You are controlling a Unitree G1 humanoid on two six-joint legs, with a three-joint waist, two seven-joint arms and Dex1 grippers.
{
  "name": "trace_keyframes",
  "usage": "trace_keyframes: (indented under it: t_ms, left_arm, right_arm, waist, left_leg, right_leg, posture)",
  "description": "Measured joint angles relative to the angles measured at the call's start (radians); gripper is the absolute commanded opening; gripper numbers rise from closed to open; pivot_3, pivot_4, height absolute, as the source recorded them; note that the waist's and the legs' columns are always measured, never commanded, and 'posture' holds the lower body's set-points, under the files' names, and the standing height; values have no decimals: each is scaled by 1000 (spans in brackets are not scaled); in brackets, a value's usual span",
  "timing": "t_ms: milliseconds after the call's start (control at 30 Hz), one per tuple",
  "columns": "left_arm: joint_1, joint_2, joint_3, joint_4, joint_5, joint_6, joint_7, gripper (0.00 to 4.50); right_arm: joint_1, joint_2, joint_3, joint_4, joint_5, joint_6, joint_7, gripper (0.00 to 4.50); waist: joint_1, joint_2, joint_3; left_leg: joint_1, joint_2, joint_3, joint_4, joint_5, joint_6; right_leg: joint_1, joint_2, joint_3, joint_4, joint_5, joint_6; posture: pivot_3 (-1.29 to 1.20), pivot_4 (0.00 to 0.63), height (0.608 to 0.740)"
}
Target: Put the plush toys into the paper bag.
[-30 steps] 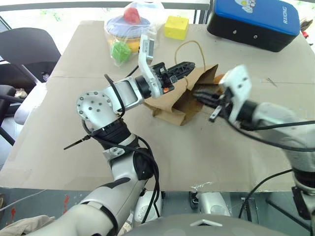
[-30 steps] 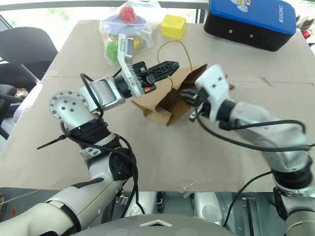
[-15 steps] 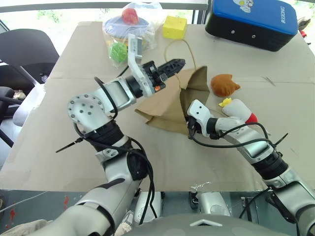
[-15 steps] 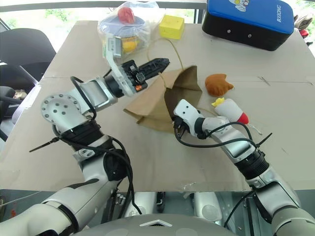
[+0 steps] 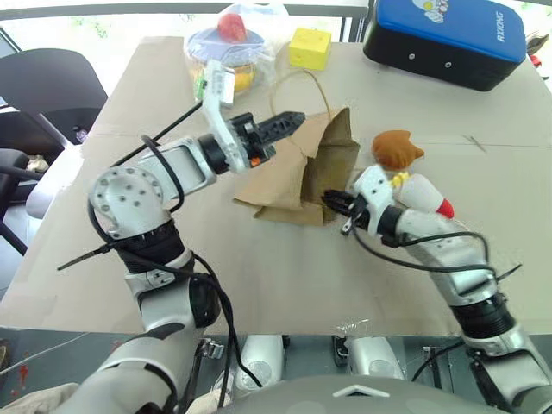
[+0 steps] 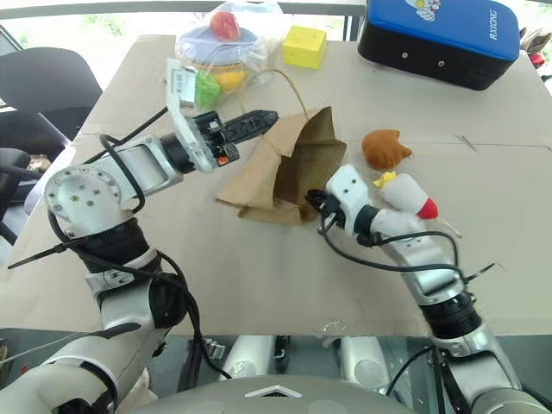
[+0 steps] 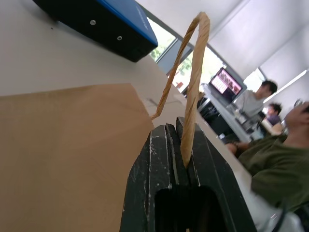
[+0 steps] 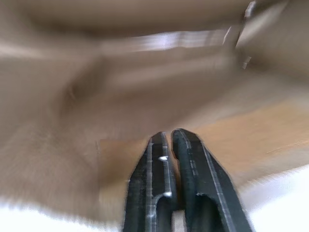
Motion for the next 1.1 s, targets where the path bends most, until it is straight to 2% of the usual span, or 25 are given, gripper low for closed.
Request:
trace_keyframes:
  t_ms: [100,200,267,367,467,600,800,833,867,933,1100]
  left_arm:
    - [21,22,-62,-9,18,-69,-47,0]
    - [31,39,-92,-9,23,-110,-75,0]
    - [38,47,-102,-9,31,-133,-86,0]
    - [40,61,-118,-5,36,-162,-100,0]
    - [40,74,-128,-5,36,-185,-113,0]
    - [40,86,-161,-2,50,-219,-128,0]
    - [38,103,-214,7,86,-264,-156,0]
    - [38,105,-221,7,93,-270,-162,0]
    - [37,107,-229,8,100,-278,-165,0]
    - [37,123,-253,8,124,-299,-181,0]
    - [39,148,-295,8,170,-346,-219,0]
  right_arm:
    - [-25,-61,-106,-175,121,117,13,2929]
    - [-24,-98,-172,-268,209,204,5,4395]
    - [-23,-125,-231,-310,222,243,-22,4458]
    - [8,-245,-343,-362,259,352,-46,4458]
    - [37,-348,-395,-354,247,438,-68,4458]
    - [51,-430,-347,-227,157,501,-110,4458]
    - [-20,-393,-164,13,47,510,-138,4458]
    - [-34,-384,-142,47,31,501,-135,3905]
    - [-37,-384,-121,69,15,489,-133,3589]
    - [-36,-378,-109,96,-9,462,-130,2529]
    - [31,-394,-204,-19,18,462,-90,247]
  waist:
    - [1,0,0]
    - [1,0,0]
    - [1,0,0]
    - [10,1,0]
    - [15,1,0]
    - [15,1,0]
    - [12,1,1]
    - [12,1,1]
    - [12,1,1]
    - [16,2,1]
    - [18,2,1]
  left_leg:
    - [0,0,-2,0,0,1]
    - [0,0,-2,-1,-2,4]
    - [0,0,-2,-1,-3,5]
    - [-1,-1,-1,0,-3,5]
    - [0,-2,-1,0,-3,5]
    - [0,-5,-1,0,-3,6]
    - [0,-5,-1,0,-3,6]
    - [0,-5,-1,0,-3,6]
    - [0,-5,-1,0,-3,6]
    - [-1,-5,-2,0,-3,6]
    - [-2,-5,-3,0,-3,6]
  right_leg:
    - [0,0,0,0,0,0]
    - [0,0,0,0,0,0]
    - [0,1,0,-1,0,0]
    - [1,1,-2,-2,0,0]
    - [1,1,-2,-2,0,0]
    - [1,2,-2,-2,0,0]
    - [1,2,-2,-1,-1,0]
    - [1,2,-2,-2,-1,0]
    - [1,2,-2,-2,-1,1]
    - [1,2,-2,-2,-1,1]
    - [1,1,-2,-2,-2,2]
  posture:
    - [0,150,740]
    - [0,150,740]
    - [0,150,740]
    - [0,150,740]
    - [0,150,740]
    - [0,150,740]
    - [0,150,740]
    - [0,150,740]
    - [0,150,740]
    - [0,150,740]
    - [0,150,740]
